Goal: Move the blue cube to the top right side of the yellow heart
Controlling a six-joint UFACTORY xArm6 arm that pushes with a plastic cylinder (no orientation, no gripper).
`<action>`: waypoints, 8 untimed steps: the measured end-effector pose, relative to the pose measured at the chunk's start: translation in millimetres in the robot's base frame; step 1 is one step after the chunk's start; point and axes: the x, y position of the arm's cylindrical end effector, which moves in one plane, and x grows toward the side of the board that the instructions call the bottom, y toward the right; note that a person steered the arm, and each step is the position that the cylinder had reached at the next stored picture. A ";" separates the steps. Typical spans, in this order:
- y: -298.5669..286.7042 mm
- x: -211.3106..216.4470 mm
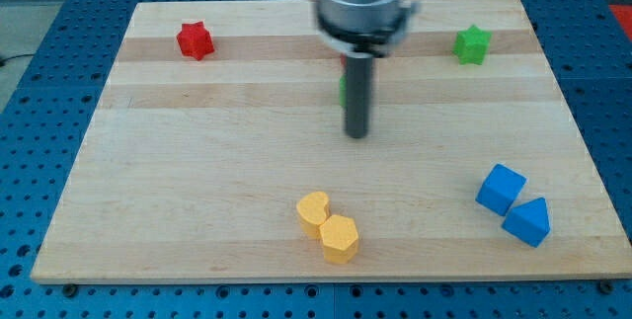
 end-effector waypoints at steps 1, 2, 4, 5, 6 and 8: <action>61.6 6.7; 134.5 19.6; 191.9 73.6; 146.7 82.6; 119.7 66.2; 167.2 97.1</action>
